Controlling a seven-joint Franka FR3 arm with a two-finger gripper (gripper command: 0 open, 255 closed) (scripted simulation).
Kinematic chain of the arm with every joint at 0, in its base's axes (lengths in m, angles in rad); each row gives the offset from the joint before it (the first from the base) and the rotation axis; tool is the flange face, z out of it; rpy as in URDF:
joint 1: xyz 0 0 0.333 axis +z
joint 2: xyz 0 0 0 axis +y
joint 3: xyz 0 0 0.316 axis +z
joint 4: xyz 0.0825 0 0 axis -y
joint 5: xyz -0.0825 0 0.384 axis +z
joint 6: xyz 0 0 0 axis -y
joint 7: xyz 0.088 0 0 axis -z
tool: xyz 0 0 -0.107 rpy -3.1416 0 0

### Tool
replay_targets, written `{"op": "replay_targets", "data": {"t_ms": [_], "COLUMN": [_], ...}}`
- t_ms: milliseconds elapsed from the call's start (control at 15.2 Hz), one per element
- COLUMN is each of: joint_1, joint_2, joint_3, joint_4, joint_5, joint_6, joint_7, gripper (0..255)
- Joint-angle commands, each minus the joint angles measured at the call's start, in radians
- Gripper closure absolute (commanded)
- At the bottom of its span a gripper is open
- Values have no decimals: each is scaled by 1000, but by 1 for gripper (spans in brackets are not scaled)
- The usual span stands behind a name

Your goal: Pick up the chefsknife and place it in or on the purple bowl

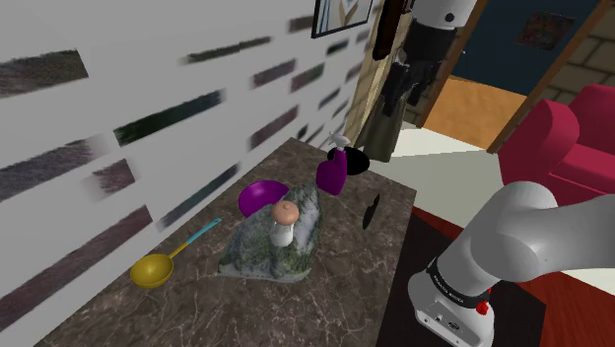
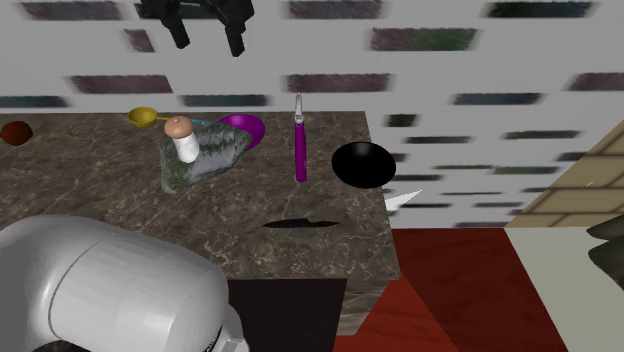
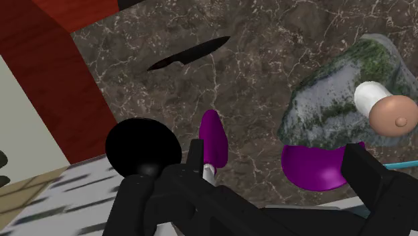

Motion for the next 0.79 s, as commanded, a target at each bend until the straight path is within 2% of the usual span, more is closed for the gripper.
{"op": "replay_targets", "data": {"t_ms": [0,726], "joint_1": [0,-146], "joint_2": [0,59], "joint_3": [0,59], "joint_4": [0,-314], "joint_5": [0,12], "joint_6": [0,337], "joint_7": [0,318], "gripper": [0,0]}}
